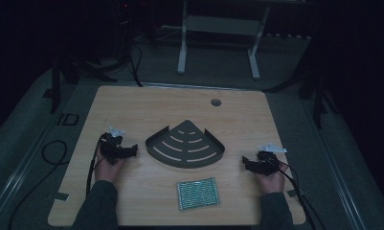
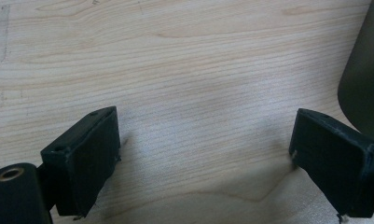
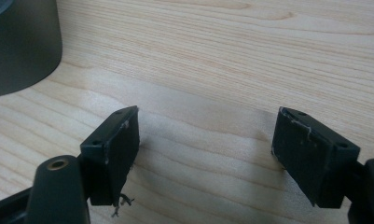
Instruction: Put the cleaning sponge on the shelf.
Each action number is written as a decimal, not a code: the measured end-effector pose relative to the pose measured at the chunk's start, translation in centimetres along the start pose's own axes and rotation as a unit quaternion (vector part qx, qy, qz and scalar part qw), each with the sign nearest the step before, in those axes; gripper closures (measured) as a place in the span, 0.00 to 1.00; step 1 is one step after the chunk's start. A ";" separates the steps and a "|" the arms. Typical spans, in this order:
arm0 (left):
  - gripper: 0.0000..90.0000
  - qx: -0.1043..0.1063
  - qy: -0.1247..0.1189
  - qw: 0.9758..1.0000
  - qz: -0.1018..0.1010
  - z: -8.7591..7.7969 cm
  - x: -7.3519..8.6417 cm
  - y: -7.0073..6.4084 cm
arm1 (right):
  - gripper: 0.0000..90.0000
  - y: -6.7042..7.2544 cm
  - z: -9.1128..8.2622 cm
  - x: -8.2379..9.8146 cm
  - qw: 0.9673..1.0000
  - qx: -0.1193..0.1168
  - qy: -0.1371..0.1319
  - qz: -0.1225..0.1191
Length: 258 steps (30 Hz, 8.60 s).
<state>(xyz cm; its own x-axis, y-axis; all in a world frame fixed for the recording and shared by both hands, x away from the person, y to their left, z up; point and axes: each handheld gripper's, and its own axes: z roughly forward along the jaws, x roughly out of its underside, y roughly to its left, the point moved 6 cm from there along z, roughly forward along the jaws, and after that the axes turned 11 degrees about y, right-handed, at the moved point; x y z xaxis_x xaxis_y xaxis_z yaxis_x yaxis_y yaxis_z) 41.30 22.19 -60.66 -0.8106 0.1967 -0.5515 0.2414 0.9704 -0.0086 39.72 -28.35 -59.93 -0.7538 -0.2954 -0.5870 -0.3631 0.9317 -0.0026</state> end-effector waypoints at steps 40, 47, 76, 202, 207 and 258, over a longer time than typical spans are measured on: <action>0.10 0.000 0.000 1.000 -0.001 0.0 0.0 0.0 | 0.86 9.6 -8.0 -1.1 0.974 -0.085 0.017 -0.208; 0.10 0.000 0.000 1.000 -0.001 0.0 0.0 0.0 | 0.94 11.9 -7.6 -0.8 0.965 -0.104 0.030 -0.238; 0.10 0.000 0.000 1.000 -0.001 0.0 0.0 0.0 | 1.00 17.1 -4.6 1.9 0.943 -0.143 0.076 -0.290; 0.10 -0.001 0.000 1.000 -0.001 0.0 0.0 0.0 | 1.00 2.5 -6.4 -5.1 0.929 -0.072 0.308 -0.190; 0.10 -0.001 0.000 1.000 -0.001 0.0 0.0 0.0 | 1.00 2.3 -6.9 -6.1 0.933 -0.068 0.300 -0.186; 0.10 -0.001 -0.001 1.000 -0.002 0.0 0.0 0.0 | 1.00 5.8 -9.1 -14.7 0.951 -0.073 0.225 -0.197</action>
<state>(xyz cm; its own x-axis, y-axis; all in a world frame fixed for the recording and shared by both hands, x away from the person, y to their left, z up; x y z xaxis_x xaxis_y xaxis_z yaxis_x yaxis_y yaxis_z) 41.30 22.15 -60.66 -0.8105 0.1930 -0.5530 0.2377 0.9713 -0.0095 43.77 -20.55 -43.94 -0.6893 -0.7072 -0.1571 -0.7138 0.7001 -0.0192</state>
